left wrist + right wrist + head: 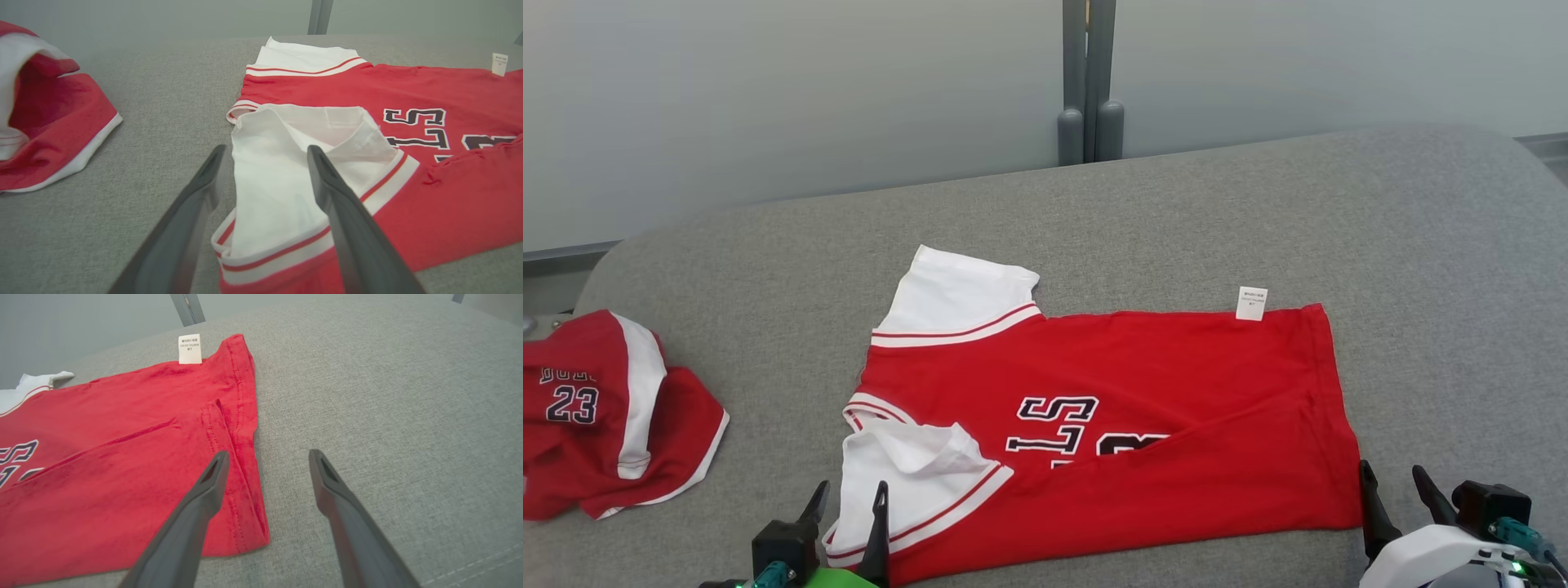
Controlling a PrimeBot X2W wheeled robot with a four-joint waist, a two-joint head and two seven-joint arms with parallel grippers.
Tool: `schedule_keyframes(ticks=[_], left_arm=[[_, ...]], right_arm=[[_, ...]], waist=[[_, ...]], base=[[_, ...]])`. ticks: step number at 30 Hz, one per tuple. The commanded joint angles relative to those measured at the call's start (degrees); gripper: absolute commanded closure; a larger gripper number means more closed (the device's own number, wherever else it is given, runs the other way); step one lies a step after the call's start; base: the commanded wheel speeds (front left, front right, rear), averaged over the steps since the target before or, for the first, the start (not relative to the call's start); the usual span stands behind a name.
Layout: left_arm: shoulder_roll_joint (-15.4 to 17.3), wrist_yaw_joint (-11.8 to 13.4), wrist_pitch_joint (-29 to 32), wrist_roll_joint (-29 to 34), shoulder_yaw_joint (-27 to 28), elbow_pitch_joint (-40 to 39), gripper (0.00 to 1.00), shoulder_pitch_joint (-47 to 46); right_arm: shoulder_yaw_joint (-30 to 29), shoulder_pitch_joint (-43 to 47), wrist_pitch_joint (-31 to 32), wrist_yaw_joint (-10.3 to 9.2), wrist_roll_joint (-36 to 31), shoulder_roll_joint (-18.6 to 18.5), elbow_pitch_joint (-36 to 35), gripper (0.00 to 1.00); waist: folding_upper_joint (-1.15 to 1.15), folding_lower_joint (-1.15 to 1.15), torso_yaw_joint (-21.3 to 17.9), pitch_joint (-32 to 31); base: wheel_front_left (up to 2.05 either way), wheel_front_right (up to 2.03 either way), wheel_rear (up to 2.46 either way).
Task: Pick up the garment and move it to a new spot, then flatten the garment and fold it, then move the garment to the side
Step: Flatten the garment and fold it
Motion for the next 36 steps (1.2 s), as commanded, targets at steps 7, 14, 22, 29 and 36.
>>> schedule_keyframes(ticks=[7,14,22,29,36], left_arm=[[-0.6,-0.8,0.0,2.1,0.2,1.8,0.0,-1.9],[-0.9,-1.4,0.0,2.1,-0.6,4.6,0.0,-3.9],[-1.1,-1.8,0.0,-0.5,-1.1,8.2,0.0,-5.4],[-1.1,-1.6,0.0,-3.2,-2.4,9.1,0.22,-6.3],[-1.1,-0.9,0.0,-4.9,-2.4,9.0,1.0,-6.9]], right_arm=[[0.2,-1.2,0.0,-0.08,-0.6,-0.1,-0.6,0.0],[0.7,-1.8,0.0,-0.08,-0.5,0.0,-0.6,0.0],[1.1,-2.1,0.0,-0.08,-0.7,0.0,-0.3,0.0],[1.4,-2.4,0.0,-0.08,-0.7,0.0,-0.3,0.0],[1.6,-3.0,0.0,-0.09,-0.8,0.0,-0.5,0.0]], waist=[[0.0,0.0,-1.3,0.8],[0.0,0.0,-2.7,1.9],[0.0,0.0,-4.1,2.5],[0.0,0.0,-4.9,2.8],[0.0,0.0,-5.5,3.2]], base=[[0.0,0.0,0.0],[0.0,0.0,0.0],[0.0,0.0,0.0],[0.0,0.0,0.0],[0.0,0.0,0.0]])
